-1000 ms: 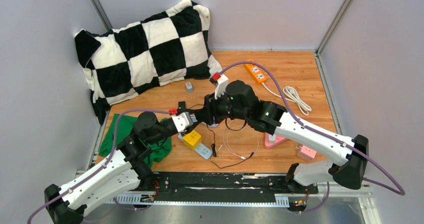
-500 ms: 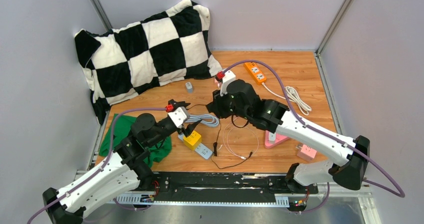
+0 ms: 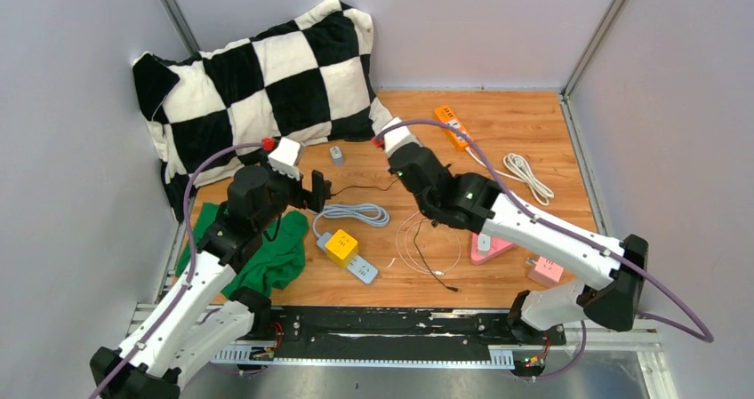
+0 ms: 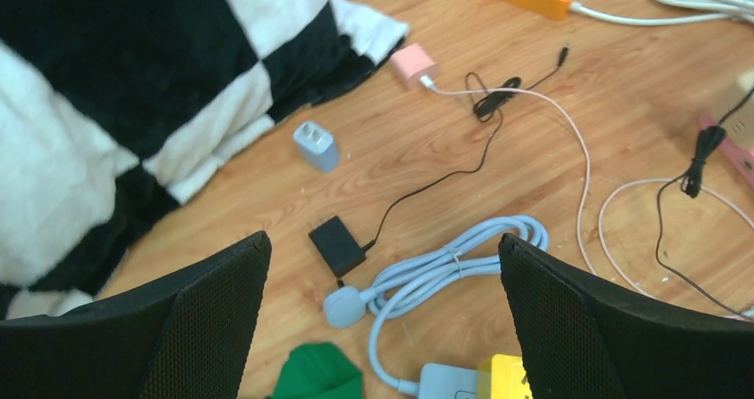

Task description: Insert the plug

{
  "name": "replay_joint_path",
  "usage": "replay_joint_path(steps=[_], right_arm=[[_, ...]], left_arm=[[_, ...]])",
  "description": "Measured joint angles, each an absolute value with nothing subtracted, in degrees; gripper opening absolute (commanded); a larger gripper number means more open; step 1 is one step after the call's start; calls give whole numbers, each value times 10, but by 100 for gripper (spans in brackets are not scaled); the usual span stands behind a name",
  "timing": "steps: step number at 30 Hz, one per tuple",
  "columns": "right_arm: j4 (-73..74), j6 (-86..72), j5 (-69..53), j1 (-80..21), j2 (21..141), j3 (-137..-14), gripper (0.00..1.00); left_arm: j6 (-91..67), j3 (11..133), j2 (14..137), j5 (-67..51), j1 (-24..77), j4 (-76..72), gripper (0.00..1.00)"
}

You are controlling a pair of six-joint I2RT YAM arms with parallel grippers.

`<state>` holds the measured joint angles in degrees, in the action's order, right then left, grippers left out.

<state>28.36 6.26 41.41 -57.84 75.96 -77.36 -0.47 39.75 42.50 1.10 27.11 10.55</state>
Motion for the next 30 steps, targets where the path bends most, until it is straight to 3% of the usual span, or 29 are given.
replay_joint_path(steps=[10,21,30], right_arm=[[300,-13,226,-641,815,-658,0],[234,-107,50,-642,781,-555,0],[168,-168,-39,-642,779,-543,0]], left_arm=[[-155,417,511,-114,86,176,100],[-185,389,520,-156,80,185,100],[-177,372,475,-158,80,183,100]])
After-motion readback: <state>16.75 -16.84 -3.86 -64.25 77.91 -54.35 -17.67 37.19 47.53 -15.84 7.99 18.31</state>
